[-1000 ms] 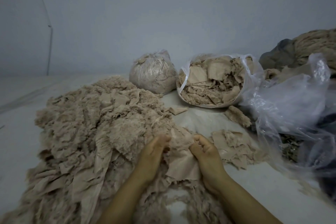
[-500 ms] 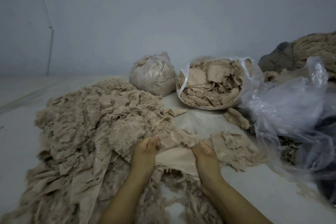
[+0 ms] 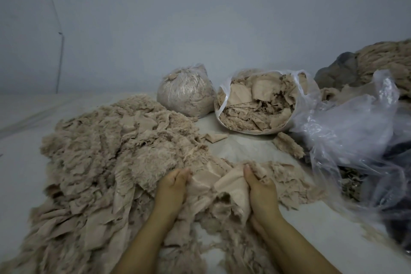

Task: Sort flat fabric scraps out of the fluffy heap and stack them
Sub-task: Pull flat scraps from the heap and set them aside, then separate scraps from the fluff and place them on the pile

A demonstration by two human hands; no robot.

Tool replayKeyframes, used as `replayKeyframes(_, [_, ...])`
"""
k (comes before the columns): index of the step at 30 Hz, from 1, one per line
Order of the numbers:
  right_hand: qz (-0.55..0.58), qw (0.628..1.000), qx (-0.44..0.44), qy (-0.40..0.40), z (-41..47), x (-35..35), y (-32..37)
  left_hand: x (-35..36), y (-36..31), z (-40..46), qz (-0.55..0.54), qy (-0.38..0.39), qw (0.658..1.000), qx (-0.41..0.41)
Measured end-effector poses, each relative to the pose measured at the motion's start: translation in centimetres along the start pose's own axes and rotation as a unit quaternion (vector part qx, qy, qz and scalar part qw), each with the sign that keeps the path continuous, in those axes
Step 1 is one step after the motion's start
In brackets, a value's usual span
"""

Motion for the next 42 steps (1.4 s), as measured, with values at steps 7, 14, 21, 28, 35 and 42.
replayKeyframes(7, [0.033, 0.998, -0.012, 0.054, -0.6, 2.2, -0.4, 5.3, -0.2, -2.3, 0.025, 0.18, 0.983, -0.004])
replayKeyframes(14, [-0.031, 0.996, -0.046, -0.065, 1.3, -2.0, 0.7, 0.0, -0.4, -0.6, -0.048, 0.053, 0.997, -0.009])
replayKeyframes(21, [-0.032, 0.998, -0.051, -0.019, 0.2, 0.6, -0.3, 5.7, -0.8, -2.6, 0.04, 0.148, 0.988, 0.013])
replayKeyframes(28, [0.14, 0.988, 0.037, -0.053, 1.6, -1.6, -0.3, 1.5, 0.8, -0.7, -0.01, 0.075, 0.997, -0.033])
replayKeyframes(35, [0.234, 0.968, 0.089, -0.018, 1.9, -0.5, 0.1, 3.2, 0.2, -1.6, 0.013, 0.133, 0.991, -0.006])
replayKeyframes(42, [-0.459, 0.868, -0.175, -0.078, 4.2, -5.6, 8.3, 1.6, -2.3, -1.3, 0.064, 0.118, 0.99, 0.044])
Point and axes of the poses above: each hand's wrist, its own z-axis towards the middle knuckle, its own x-axis out of the palm, y = z × x, the point moved 10 cm from there along z, towards the middle knuckle, and after that the axes turned 9 degrees about -x, right-handed, at the moved point
